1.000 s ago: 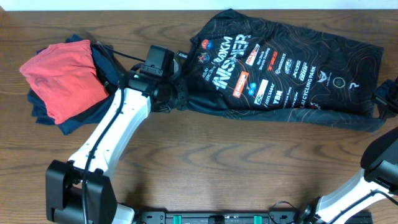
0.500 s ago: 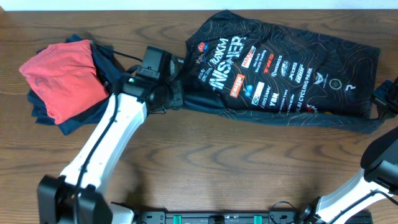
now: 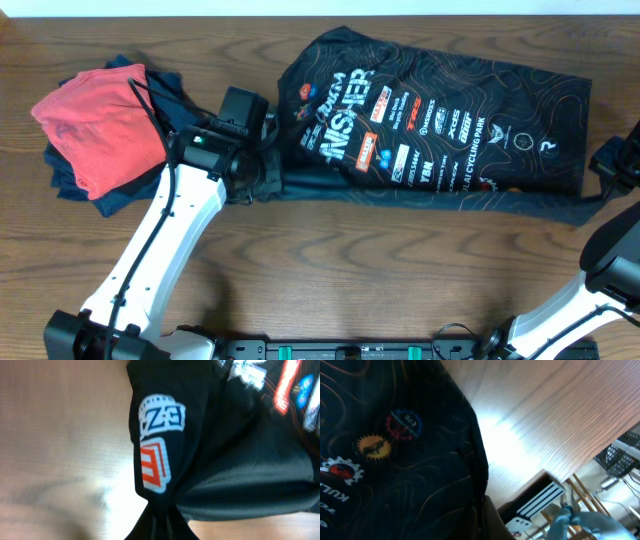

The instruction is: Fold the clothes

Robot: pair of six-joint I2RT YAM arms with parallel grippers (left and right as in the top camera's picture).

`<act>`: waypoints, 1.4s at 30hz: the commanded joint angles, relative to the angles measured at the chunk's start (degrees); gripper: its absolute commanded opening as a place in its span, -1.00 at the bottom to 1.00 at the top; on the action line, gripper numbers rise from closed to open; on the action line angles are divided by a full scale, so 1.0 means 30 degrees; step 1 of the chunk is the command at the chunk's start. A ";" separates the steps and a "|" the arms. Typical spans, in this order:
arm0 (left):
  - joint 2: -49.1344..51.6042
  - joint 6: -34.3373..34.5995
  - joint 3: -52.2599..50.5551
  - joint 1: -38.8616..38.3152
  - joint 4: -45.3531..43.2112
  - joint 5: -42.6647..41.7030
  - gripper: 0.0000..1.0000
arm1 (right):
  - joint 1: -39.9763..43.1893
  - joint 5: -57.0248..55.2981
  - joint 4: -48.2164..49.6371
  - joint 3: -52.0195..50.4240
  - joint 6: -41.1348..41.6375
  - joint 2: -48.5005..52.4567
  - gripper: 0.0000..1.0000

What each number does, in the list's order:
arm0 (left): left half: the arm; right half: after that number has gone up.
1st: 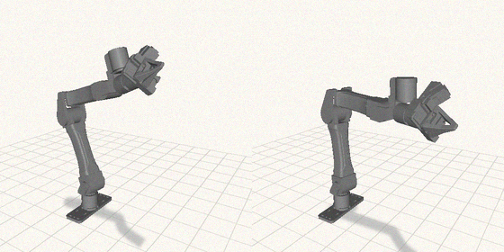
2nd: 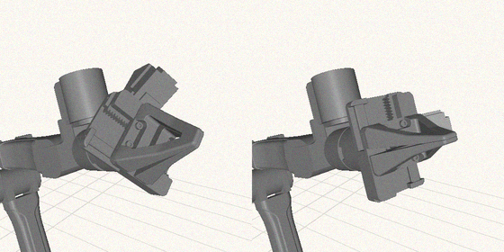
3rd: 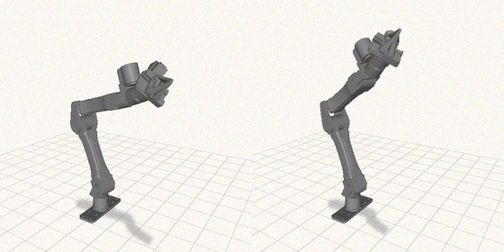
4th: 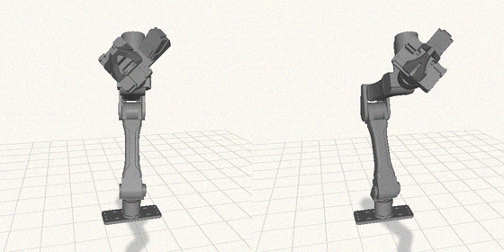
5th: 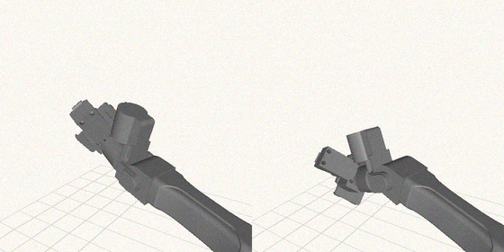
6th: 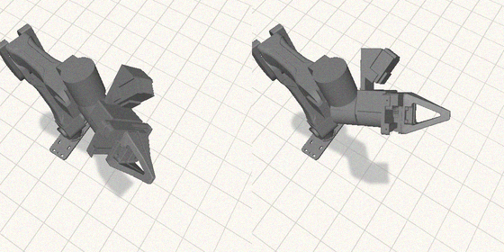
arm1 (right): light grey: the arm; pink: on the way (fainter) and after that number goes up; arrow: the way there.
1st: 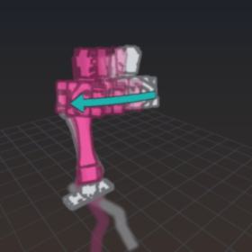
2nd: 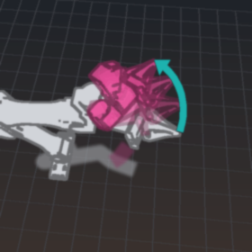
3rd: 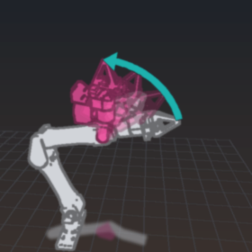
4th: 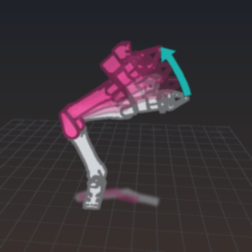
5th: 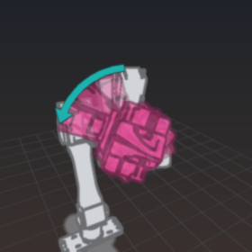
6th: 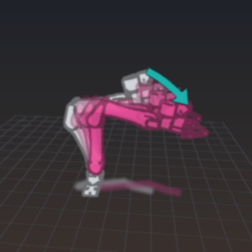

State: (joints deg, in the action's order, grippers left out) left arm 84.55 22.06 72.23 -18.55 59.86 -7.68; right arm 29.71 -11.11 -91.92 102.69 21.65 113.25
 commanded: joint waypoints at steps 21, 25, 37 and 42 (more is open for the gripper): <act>-0.0117 0.2106 -0.4510 -0.0597 0.3912 -0.1180 -0.88 | 0.4044 0.3512 0.5304 -1.0105 -0.1042 -0.7970 -0.98; -0.0772 0.2732 -0.4510 -0.1676 0.4692 -0.1093 -0.87 | 0.4619 0.3483 0.5625 -1.1198 -0.0867 -1.0105 -0.98; -0.2572 0.4539 -0.4510 -0.1953 -0.0984 0.3592 -0.88 | 0.3665 0.4947 1.0032 -1.1672 -0.0794 -1.1380 -0.98; -0.1392 0.4714 -0.4510 -0.1945 -0.4940 0.4233 -0.88 | 0.2667 0.4940 1.3107 -1.1664 -0.0780 -1.1147 -0.98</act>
State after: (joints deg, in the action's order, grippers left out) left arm 78.04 34.81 58.63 -24.75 48.38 1.04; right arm 39.35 3.53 -55.29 67.75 18.83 79.29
